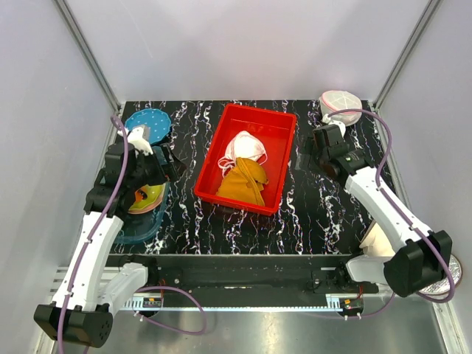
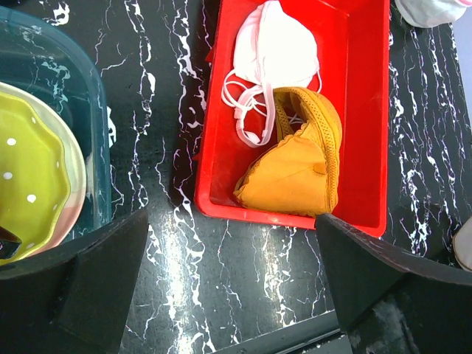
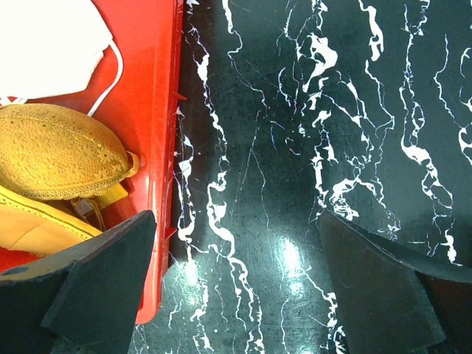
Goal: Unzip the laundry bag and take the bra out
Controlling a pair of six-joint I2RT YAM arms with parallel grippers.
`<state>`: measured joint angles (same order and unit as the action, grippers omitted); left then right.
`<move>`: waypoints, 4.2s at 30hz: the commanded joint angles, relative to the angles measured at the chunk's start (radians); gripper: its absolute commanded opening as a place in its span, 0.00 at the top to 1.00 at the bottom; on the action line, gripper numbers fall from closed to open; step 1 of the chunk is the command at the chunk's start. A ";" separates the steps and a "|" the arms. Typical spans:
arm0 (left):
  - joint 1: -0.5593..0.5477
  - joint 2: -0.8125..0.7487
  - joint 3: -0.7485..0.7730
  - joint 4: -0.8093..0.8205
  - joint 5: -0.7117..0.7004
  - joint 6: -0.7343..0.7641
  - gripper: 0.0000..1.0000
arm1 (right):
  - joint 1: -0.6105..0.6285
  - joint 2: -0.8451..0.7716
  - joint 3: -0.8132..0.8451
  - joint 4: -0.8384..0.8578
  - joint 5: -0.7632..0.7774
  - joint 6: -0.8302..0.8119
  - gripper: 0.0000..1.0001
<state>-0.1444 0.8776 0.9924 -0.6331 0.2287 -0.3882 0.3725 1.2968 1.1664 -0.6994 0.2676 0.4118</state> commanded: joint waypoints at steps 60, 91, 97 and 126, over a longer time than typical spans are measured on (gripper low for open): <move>-0.069 0.242 0.098 0.105 0.190 -0.058 0.01 | -0.598 0.258 -0.103 0.788 -0.471 0.529 1.00; -0.489 0.424 0.248 0.101 0.093 -0.080 0.01 | -0.557 -0.462 -0.479 -0.054 -0.264 0.301 0.00; -0.604 0.558 0.350 0.136 0.124 -0.097 0.01 | -0.554 -0.461 -0.530 0.129 -0.559 0.300 1.00; -0.377 0.692 0.256 0.793 0.791 -0.472 0.01 | -0.445 -0.389 -0.298 1.091 -1.521 0.642 1.00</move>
<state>-0.5232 1.5402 1.2903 -0.1524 0.8680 -0.6930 -0.0978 0.9005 0.9218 -0.0631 -1.0542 0.7902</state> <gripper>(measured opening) 0.985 0.018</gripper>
